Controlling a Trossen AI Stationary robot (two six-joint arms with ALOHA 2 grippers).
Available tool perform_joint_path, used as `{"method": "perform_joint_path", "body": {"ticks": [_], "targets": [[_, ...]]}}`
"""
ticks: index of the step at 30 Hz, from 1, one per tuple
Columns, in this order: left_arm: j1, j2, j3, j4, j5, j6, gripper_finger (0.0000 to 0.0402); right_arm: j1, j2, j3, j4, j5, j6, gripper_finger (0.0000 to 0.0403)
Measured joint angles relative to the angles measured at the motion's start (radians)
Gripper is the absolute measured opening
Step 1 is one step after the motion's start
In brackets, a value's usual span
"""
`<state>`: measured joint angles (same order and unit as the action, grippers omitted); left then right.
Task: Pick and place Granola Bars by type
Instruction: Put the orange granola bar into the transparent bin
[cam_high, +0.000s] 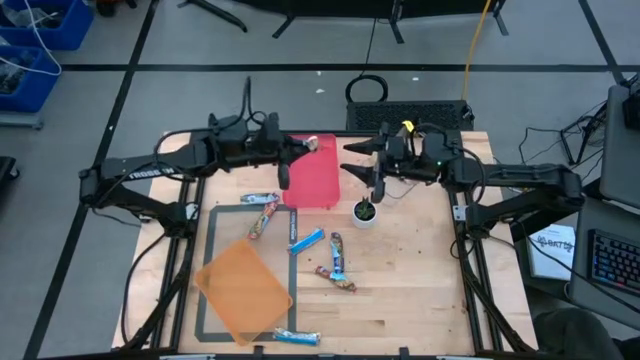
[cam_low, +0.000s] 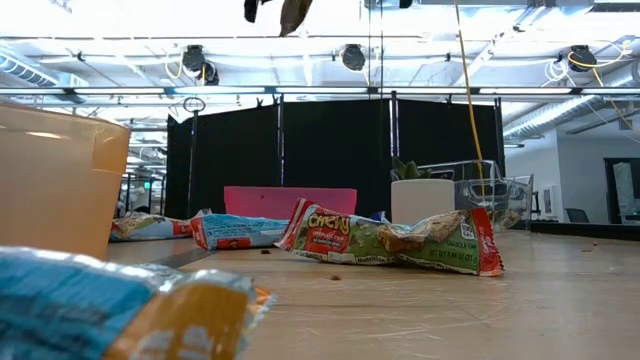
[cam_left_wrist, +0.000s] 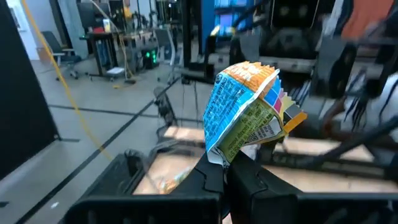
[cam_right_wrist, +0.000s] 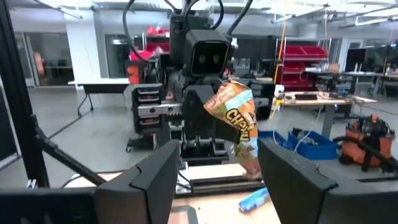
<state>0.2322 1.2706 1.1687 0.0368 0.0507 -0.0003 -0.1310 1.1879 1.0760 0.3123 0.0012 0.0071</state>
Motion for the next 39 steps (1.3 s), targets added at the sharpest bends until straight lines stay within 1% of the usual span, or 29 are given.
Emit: {"method": "perform_joint_path", "body": {"ticks": [6,8,14,24,39], "targets": [[-0.025,0.036,0.0,0.08,0.001,-0.074,0.0002,0.0,0.031,0.0,0.063,-0.001,0.0,0.0212],[-0.034,0.054,0.0,0.096,0.001,-0.081,0.0002,0.0,0.046,0.0,0.095,-0.001,0.0,0.0212],[-0.056,0.085,-0.001,0.13,0.001,-0.091,0.0002,0.0,0.055,0.0,0.098,-0.002,0.0,0.0212],[-0.077,0.085,-0.001,0.148,0.0,-0.088,0.0002,0.0,0.055,0.0,0.095,-0.002,0.0,0.0212],[-0.09,0.085,-0.001,0.137,-0.007,-0.091,0.0002,0.002,0.118,-0.001,0.139,-0.002,-0.023,0.0212]]}}
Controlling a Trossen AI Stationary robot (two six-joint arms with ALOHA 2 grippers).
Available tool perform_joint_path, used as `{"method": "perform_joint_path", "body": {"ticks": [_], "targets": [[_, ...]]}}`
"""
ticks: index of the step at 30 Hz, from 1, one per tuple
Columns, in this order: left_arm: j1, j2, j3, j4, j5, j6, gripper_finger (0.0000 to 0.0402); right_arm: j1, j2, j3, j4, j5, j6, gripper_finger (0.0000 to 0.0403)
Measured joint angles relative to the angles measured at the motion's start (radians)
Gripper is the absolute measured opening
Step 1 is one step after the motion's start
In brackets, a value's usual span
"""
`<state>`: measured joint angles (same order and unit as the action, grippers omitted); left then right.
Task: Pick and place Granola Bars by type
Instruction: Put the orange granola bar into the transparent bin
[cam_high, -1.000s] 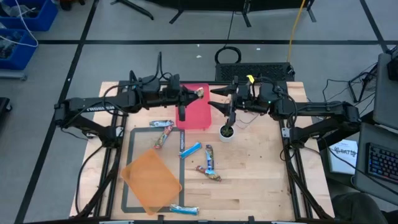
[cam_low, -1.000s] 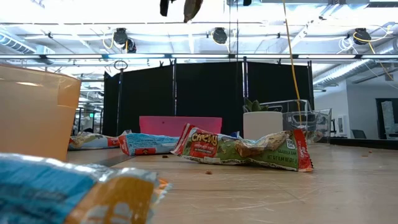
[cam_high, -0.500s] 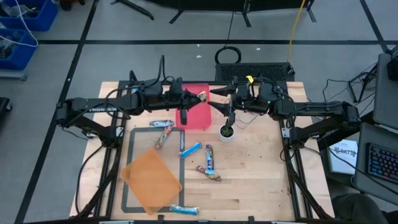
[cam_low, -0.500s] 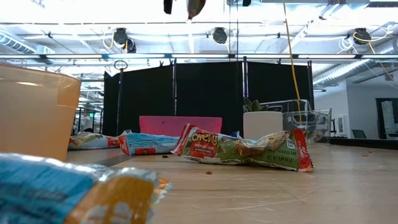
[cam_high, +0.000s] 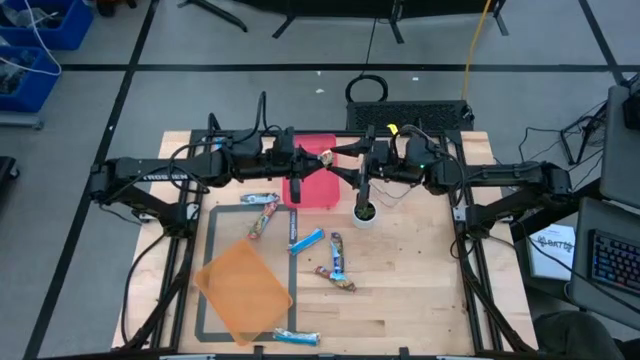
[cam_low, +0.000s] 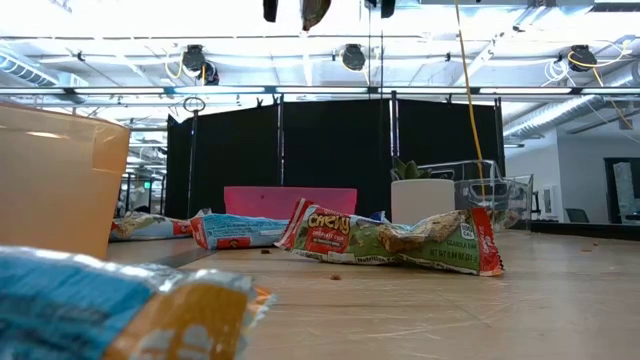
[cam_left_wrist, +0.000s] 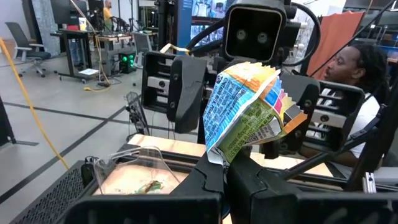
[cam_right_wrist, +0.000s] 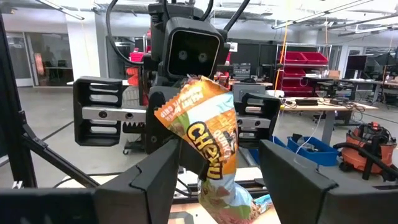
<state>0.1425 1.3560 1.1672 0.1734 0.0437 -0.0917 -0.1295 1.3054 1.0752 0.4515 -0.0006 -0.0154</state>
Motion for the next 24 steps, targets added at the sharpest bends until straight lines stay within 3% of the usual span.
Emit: {"method": "perform_joint_path", "body": {"ticks": [24], "targets": [[-0.02,0.042,-0.001,0.011,-0.005,-0.018,0.0002,0.001,0.001,0.0,-0.008,-0.004,0.003,0.0209]]}}
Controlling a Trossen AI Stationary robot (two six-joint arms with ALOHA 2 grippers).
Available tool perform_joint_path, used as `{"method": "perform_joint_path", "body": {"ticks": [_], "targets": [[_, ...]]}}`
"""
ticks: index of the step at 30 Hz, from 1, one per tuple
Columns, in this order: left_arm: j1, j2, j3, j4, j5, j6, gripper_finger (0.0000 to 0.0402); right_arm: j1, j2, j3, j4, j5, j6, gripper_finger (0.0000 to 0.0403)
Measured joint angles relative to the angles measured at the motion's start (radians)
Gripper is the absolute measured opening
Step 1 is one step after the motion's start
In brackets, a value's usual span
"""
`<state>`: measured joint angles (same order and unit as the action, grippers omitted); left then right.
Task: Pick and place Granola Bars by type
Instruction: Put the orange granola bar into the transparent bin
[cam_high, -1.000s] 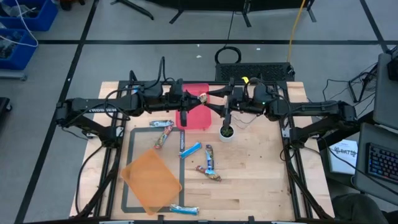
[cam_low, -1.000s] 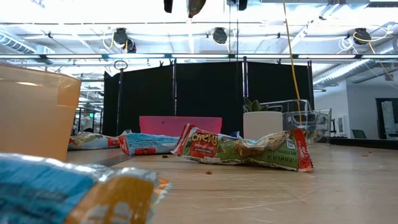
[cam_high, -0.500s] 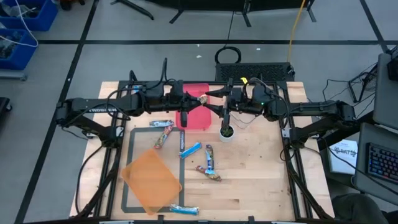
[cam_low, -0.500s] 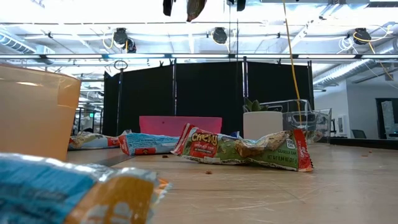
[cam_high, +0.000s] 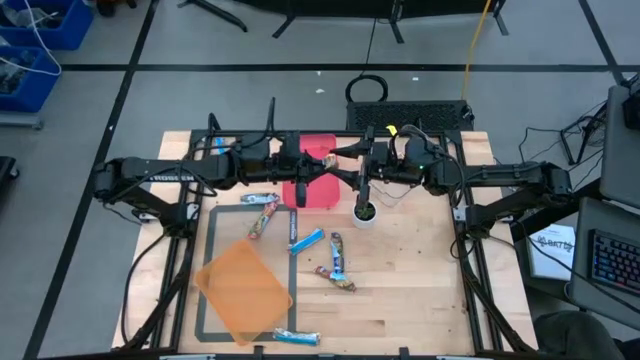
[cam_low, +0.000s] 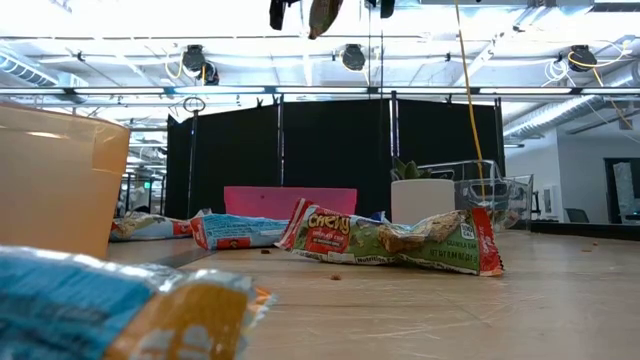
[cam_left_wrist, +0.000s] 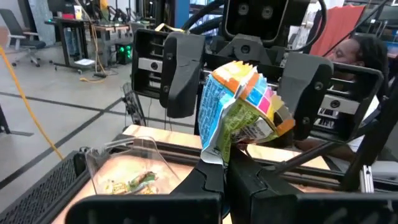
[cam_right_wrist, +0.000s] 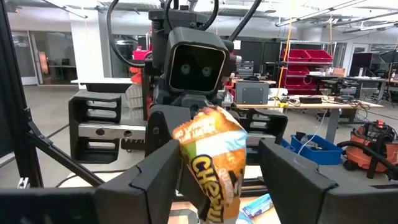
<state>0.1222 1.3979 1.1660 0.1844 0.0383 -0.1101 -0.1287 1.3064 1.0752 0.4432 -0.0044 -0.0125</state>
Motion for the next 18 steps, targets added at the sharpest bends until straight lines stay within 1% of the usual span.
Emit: {"method": "perform_joint_path", "body": {"ticks": [5,14,18], "targets": [[0.0,0.0,0.0,0.002,0.0,-0.007,0.0002,0.0,0.0,0.0,0.002,-0.002,0.0,0.0178],[0.0,0.0,0.0,0.003,0.004,-0.013,0.0002,0.0,0.0,0.0,0.002,-0.002,-0.035,0.0079],[-0.001,0.0,0.0,0.003,-0.017,-0.025,0.0011,0.0,0.0,0.0,0.002,0.0,-0.038,0.0055]]}}
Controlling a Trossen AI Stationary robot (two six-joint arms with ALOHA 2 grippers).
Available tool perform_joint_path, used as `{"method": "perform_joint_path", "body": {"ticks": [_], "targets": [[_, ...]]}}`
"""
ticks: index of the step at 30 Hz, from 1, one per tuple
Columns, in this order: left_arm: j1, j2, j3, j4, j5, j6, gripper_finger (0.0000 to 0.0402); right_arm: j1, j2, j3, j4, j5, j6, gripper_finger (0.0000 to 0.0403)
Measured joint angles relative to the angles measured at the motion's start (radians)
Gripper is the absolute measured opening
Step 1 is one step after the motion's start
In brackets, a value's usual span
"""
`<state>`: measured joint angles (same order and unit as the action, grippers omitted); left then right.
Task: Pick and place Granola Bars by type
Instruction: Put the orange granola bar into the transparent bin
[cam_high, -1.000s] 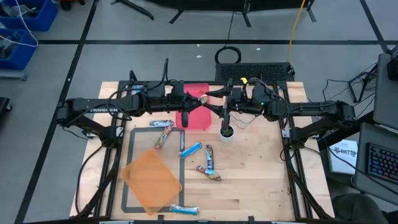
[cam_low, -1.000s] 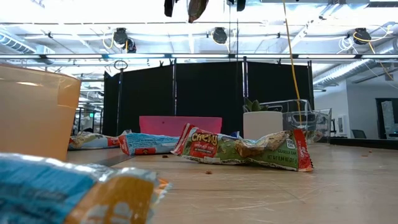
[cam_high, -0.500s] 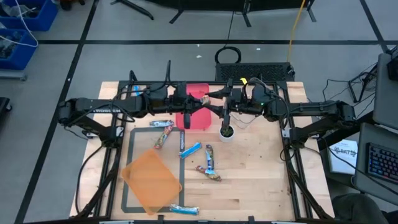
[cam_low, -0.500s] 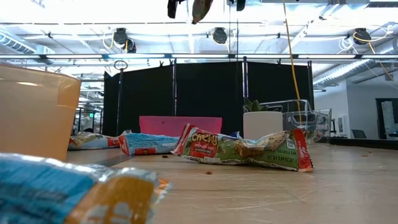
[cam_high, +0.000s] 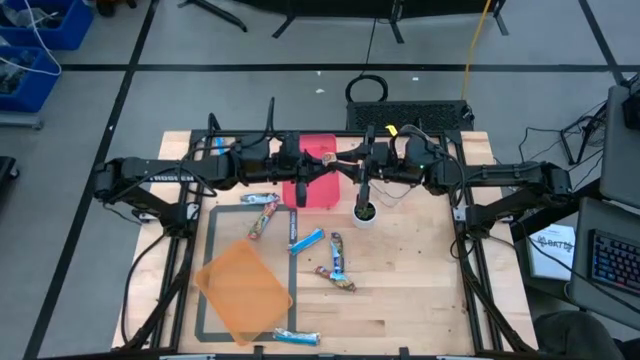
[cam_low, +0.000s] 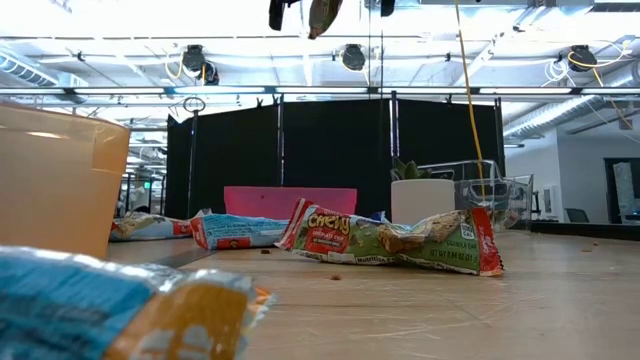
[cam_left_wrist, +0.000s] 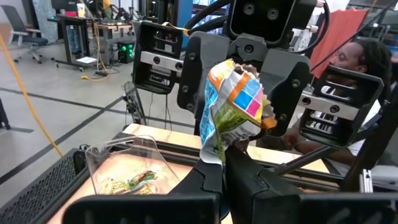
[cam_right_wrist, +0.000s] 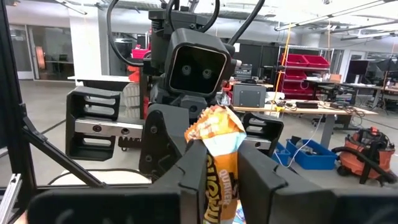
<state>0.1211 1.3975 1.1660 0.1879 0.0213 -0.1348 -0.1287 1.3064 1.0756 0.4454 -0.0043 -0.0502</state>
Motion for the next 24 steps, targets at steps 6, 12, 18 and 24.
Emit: {"method": "perform_joint_path", "body": {"ticks": [6,12,18,24], "targets": [[0.0,0.0,0.0,0.003,-0.011,-0.007,0.0025,0.0,0.0,0.0,0.0,0.001,-0.005,0.0049],[0.0,0.0,0.0,0.005,-0.011,-0.008,0.0028,0.0,0.0,0.0,0.0,0.003,-0.016,0.0049],[0.0,0.0,0.0,0.005,-0.012,-0.008,0.0029,0.0,0.0,0.0,0.0,0.002,-0.016,0.0038],[0.0,0.0,0.0,0.005,-0.022,-0.008,0.003,0.0,0.0,0.0,0.0,0.001,-0.016,0.0039]]}}
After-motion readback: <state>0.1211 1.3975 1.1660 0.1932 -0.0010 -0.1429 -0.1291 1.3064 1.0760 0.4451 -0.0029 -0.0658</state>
